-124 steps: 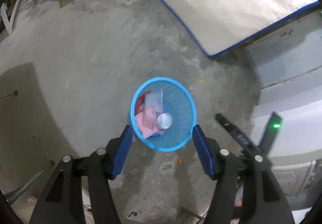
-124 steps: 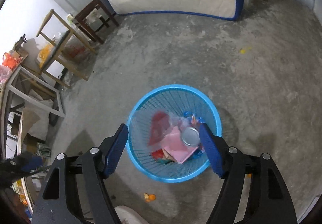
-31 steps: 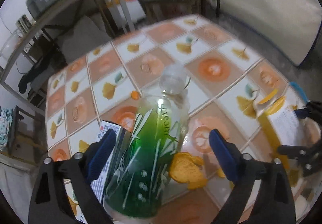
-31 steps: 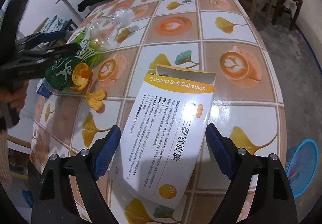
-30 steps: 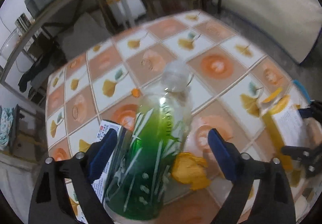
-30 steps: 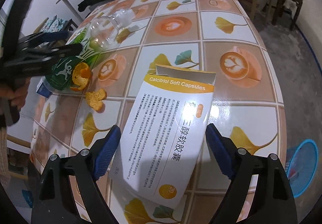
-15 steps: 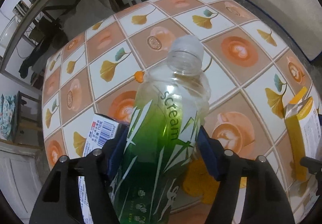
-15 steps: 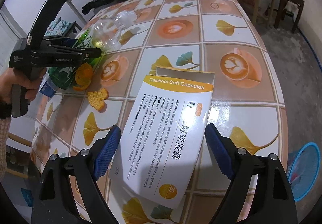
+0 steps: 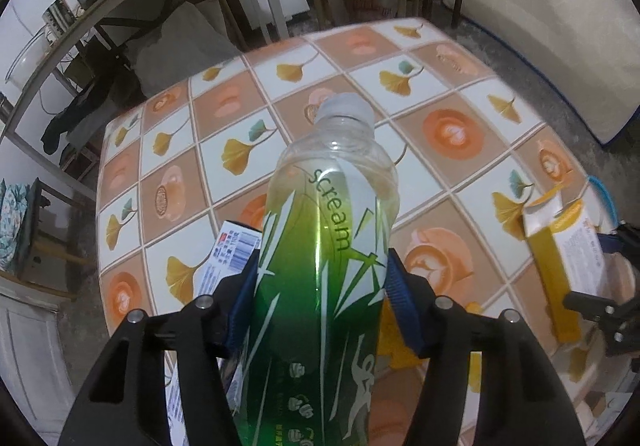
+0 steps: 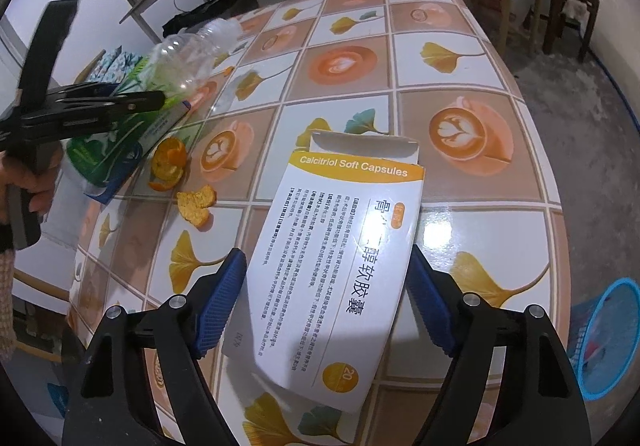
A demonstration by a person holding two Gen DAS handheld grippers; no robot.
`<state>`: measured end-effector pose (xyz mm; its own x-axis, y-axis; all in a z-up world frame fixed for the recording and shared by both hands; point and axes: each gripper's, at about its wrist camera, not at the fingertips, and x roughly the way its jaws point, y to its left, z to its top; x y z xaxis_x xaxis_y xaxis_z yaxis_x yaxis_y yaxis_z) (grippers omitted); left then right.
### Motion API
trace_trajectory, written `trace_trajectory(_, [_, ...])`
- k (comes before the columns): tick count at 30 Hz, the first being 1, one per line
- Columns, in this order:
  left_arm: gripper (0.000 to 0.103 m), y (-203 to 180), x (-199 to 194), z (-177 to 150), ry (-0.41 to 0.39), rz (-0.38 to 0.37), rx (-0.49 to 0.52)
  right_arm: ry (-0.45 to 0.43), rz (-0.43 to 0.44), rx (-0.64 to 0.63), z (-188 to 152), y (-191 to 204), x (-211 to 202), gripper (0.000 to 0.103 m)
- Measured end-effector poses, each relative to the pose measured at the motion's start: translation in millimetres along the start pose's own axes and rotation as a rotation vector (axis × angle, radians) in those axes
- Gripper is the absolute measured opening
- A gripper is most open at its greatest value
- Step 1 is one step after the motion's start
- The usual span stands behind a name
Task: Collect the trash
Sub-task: 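Carry the bottle and box over the blue basket and open both tools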
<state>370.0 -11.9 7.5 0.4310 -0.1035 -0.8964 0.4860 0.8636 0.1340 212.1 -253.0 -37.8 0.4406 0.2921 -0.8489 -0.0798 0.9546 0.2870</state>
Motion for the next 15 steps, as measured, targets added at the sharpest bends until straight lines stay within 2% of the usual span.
trace_trajectory(15, [0.057, 8.1, -77.9, -51.4, -0.143, -0.168, -0.189, -0.068, 0.076, 0.062, -4.2, -2.7, -31.6, 0.074])
